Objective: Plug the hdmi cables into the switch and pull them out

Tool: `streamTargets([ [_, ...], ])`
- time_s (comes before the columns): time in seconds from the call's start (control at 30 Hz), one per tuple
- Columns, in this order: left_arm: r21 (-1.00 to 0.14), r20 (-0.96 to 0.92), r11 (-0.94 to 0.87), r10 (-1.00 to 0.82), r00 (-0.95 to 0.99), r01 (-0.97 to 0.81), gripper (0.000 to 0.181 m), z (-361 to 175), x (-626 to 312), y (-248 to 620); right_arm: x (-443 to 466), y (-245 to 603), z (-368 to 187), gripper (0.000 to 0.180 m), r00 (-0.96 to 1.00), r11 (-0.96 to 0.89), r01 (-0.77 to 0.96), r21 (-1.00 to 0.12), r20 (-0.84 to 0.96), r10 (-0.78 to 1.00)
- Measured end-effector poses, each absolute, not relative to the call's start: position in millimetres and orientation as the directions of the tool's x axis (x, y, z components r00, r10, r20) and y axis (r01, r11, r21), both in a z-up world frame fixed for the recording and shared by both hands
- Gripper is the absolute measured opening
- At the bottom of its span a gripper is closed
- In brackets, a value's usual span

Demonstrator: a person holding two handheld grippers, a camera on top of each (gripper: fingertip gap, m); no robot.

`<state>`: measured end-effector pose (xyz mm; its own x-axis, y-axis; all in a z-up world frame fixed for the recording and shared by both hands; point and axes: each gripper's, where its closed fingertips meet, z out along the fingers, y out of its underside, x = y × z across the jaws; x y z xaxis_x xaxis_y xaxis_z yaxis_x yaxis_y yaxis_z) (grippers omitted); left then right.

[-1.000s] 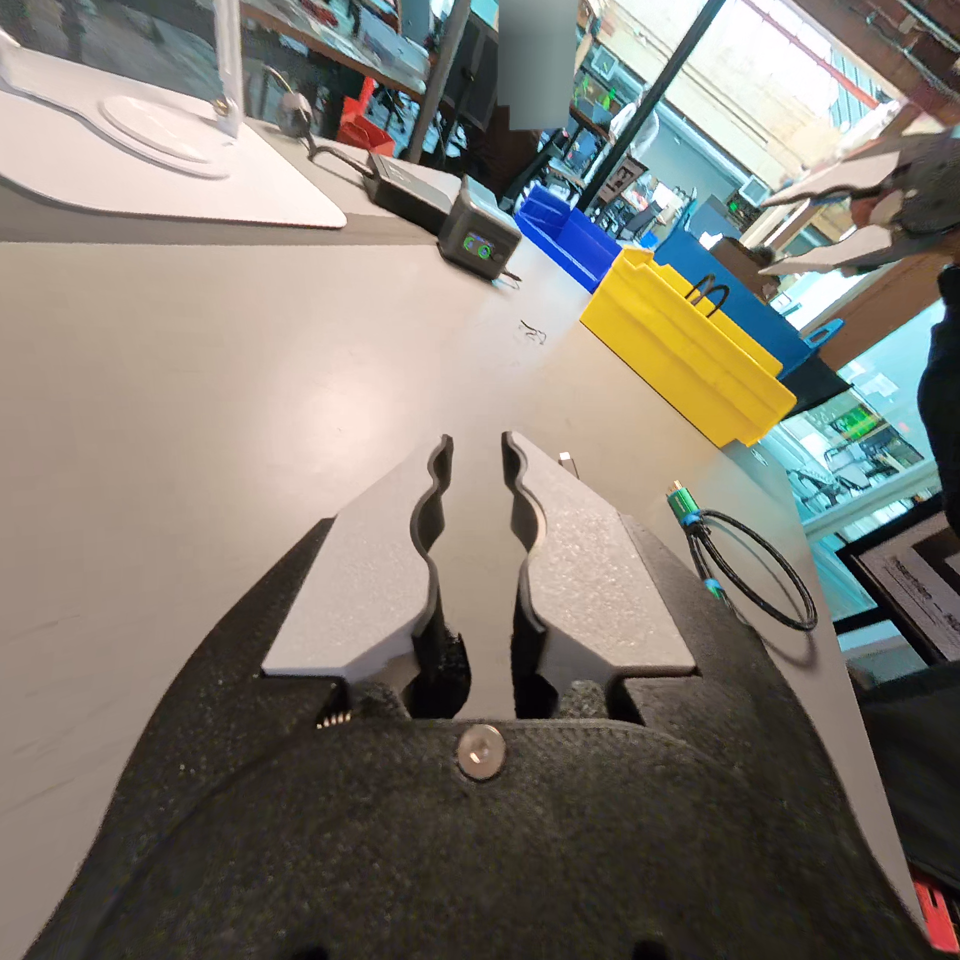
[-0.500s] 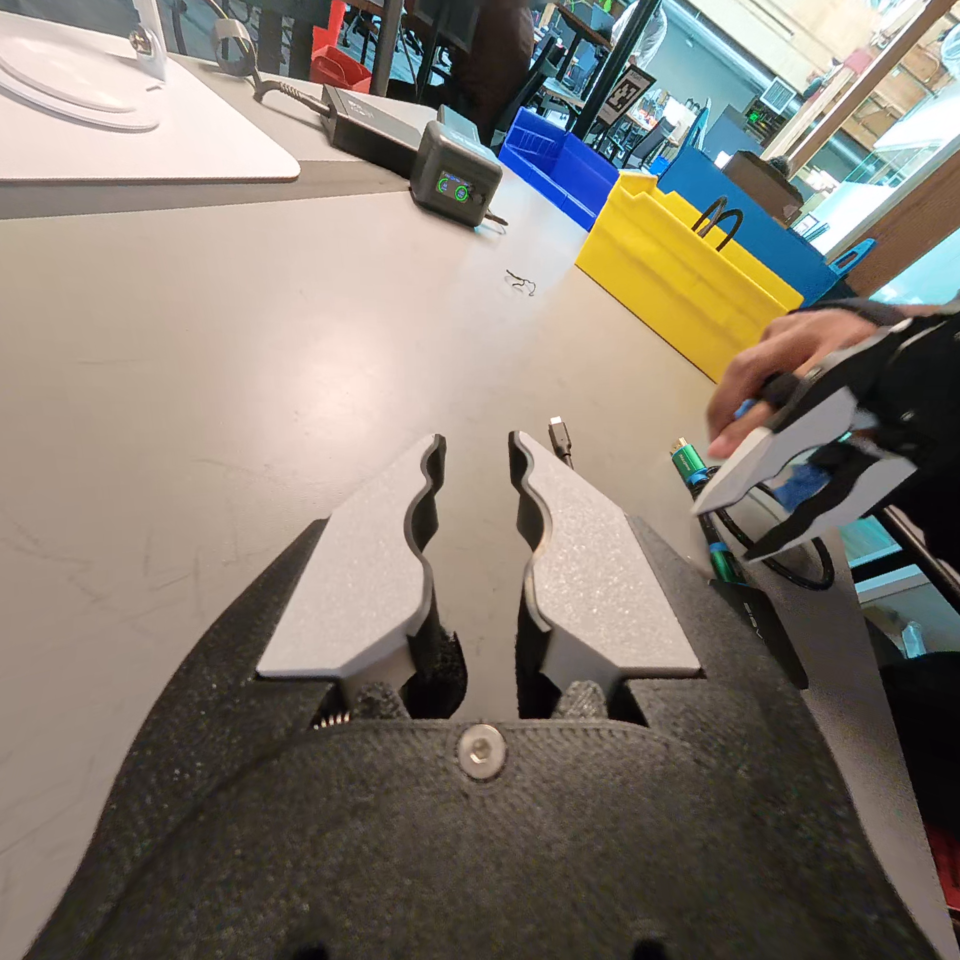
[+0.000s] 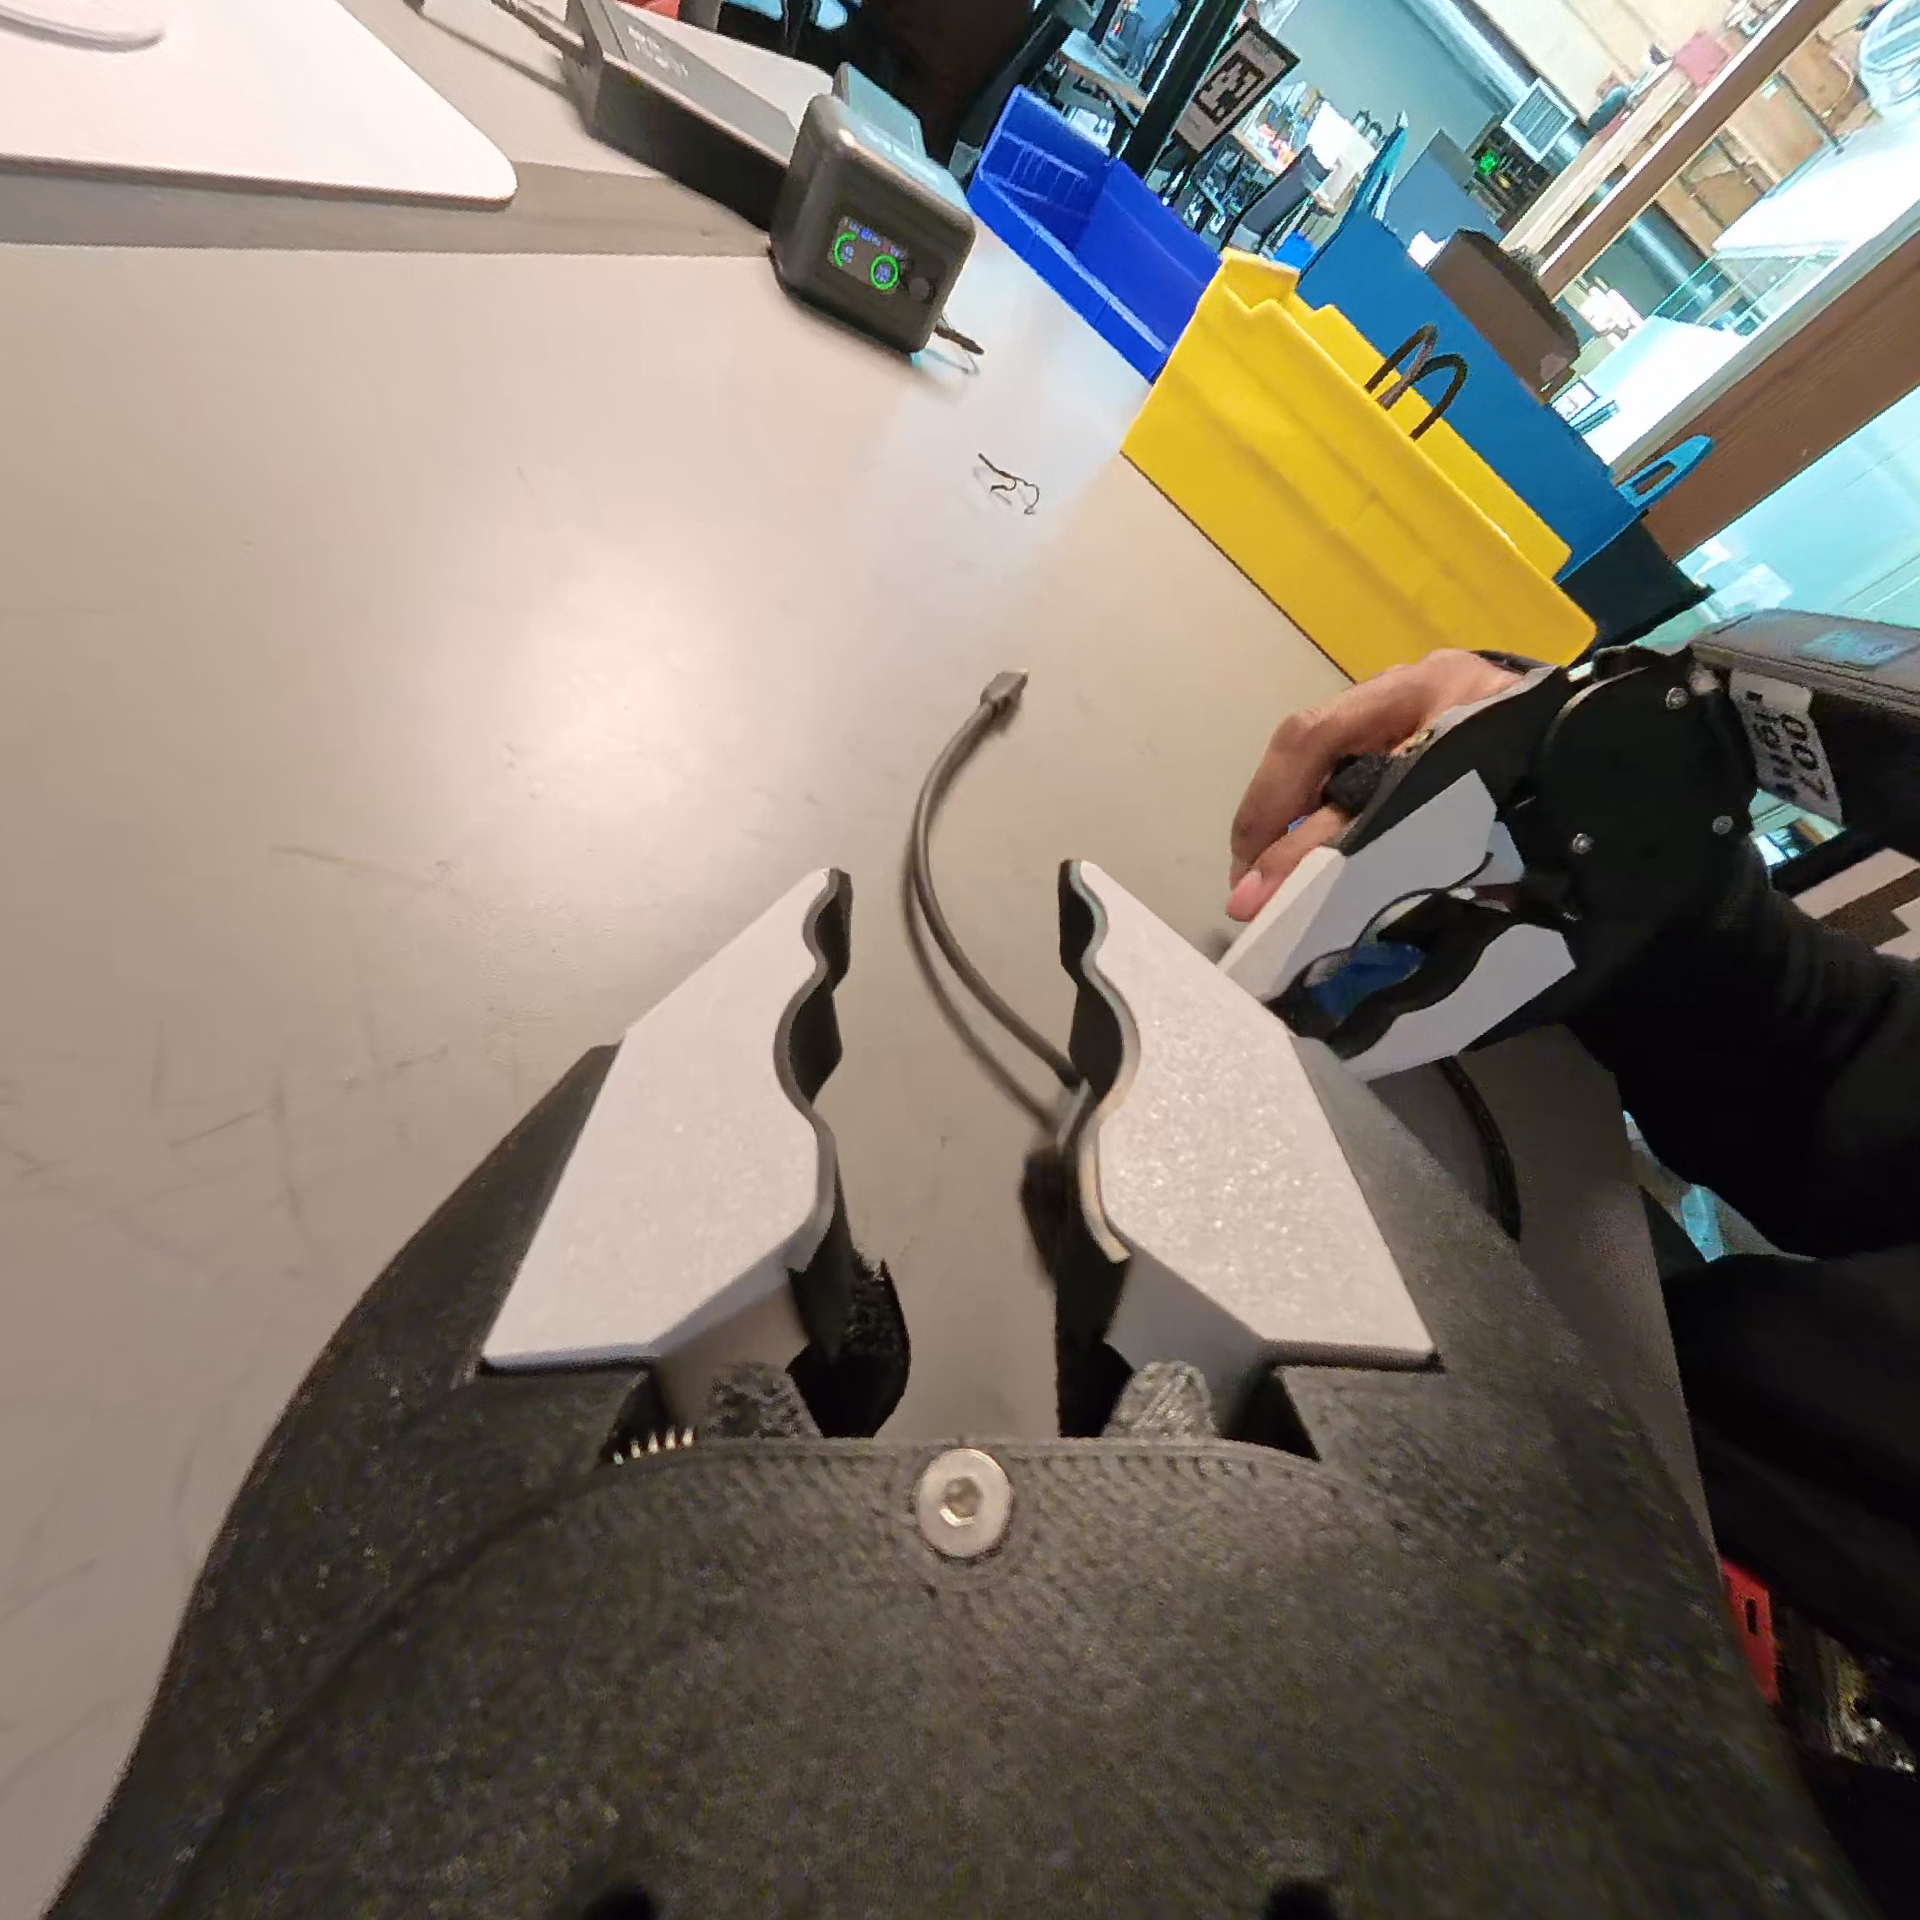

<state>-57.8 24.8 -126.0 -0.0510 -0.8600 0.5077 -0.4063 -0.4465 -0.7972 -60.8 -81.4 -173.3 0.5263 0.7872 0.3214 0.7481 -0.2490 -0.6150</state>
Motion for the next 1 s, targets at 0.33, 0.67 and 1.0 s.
streamTargets([
  [0.33, -0.654, 0.599, -0.411, -0.794, -0.104, -0.635, 0.052, -143, -74, -16, -52, -72, -171, 0.021, 0.563, -0.216, 0.752, -0.623, 0.435, 0.703],
  [0.67, -0.593, 0.67, -0.454, -0.736, -0.095, -0.665, 0.054, -142, -79, -26, -43, -59, -149, 0.021, 0.593, -0.14, 0.738, -0.66, 0.534, 0.602],
  [1.0, -0.593, 0.75, -0.564, -0.646, -0.14, -0.575, 0.024, -136, -54, -39, -46, -50, -143, 0.021, 0.608, -0.085, 0.722, -0.687, 0.57, 0.552],
])
